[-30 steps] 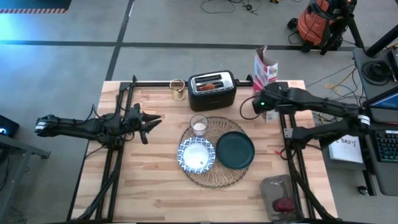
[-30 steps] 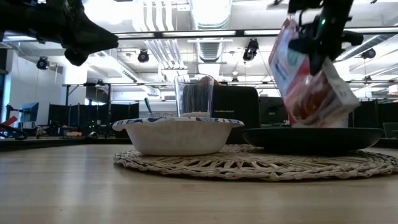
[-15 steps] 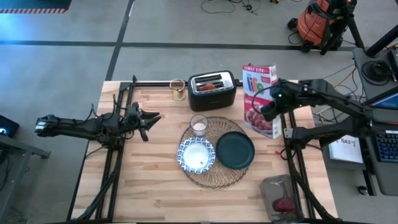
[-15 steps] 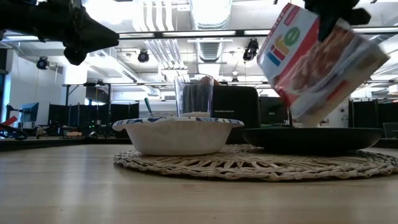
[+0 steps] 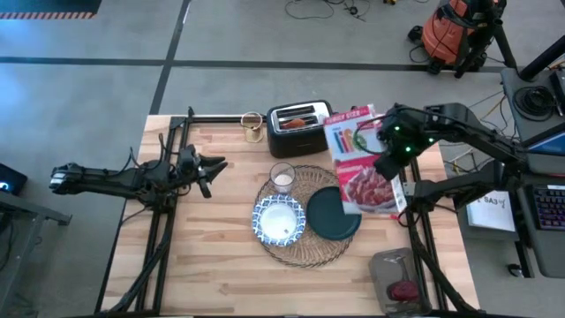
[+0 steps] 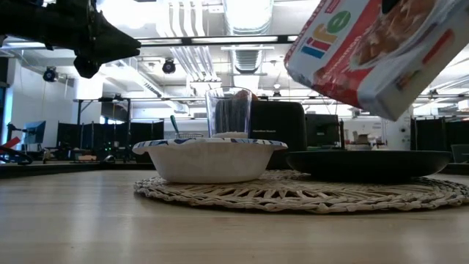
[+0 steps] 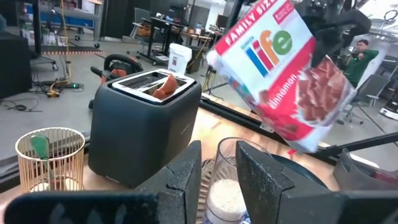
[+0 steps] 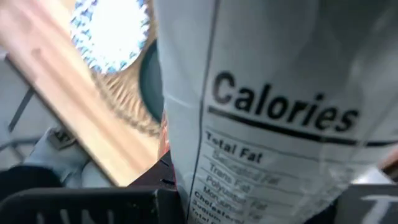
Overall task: Arrange a breakfast setting
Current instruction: Pour the cereal into the white and blue bowl
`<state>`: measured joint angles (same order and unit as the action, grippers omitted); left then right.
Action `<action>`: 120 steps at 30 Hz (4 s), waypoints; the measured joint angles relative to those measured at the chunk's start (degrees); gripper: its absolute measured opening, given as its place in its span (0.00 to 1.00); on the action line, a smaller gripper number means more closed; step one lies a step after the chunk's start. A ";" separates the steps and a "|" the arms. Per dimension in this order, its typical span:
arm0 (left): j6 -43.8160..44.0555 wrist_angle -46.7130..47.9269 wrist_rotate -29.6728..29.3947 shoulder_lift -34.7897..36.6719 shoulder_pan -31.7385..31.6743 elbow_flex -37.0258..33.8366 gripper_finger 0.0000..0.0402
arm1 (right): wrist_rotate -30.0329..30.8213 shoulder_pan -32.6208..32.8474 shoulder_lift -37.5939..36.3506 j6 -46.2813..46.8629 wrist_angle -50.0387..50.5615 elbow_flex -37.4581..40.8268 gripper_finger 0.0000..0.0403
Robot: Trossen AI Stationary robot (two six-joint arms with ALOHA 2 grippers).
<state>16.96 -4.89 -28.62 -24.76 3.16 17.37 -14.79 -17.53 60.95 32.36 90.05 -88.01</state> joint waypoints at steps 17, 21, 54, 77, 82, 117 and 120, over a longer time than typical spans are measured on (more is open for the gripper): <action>-1.43 1.86 -2.43 0.16 0.00 0.02 0.21 | -10.76 18.71 8.60 6.28 -0.07 -2.44 0.20; -1.13 1.70 -2.43 0.16 0.00 0.02 0.21 | -11.07 24.07 9.73 10.50 -0.81 -2.90 0.20; 0.01 5.38 -2.53 0.13 0.00 0.02 0.21 | -25.64 30.26 39.27 25.92 -5.72 -31.79 0.20; -4.23 7.21 -2.51 0.36 0.00 0.61 0.21 | -41.97 17.83 45.04 38.39 -6.30 -33.75 0.20; -4.25 7.99 -2.51 0.38 0.00 0.61 0.21 | -44.09 15.92 45.99 38.39 -6.41 -33.64 0.20; -4.25 8.41 -2.49 0.47 -0.02 0.61 0.21 | -43.80 16.93 46.11 38.55 -6.91 -33.59 0.19; -4.25 8.41 -2.49 0.47 -0.02 0.61 0.21 | -43.73 17.17 46.11 38.39 -6.81 -33.59 0.19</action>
<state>12.71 3.53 -31.11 -24.29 3.14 17.98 -58.52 -0.36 107.07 70.76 83.24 -121.60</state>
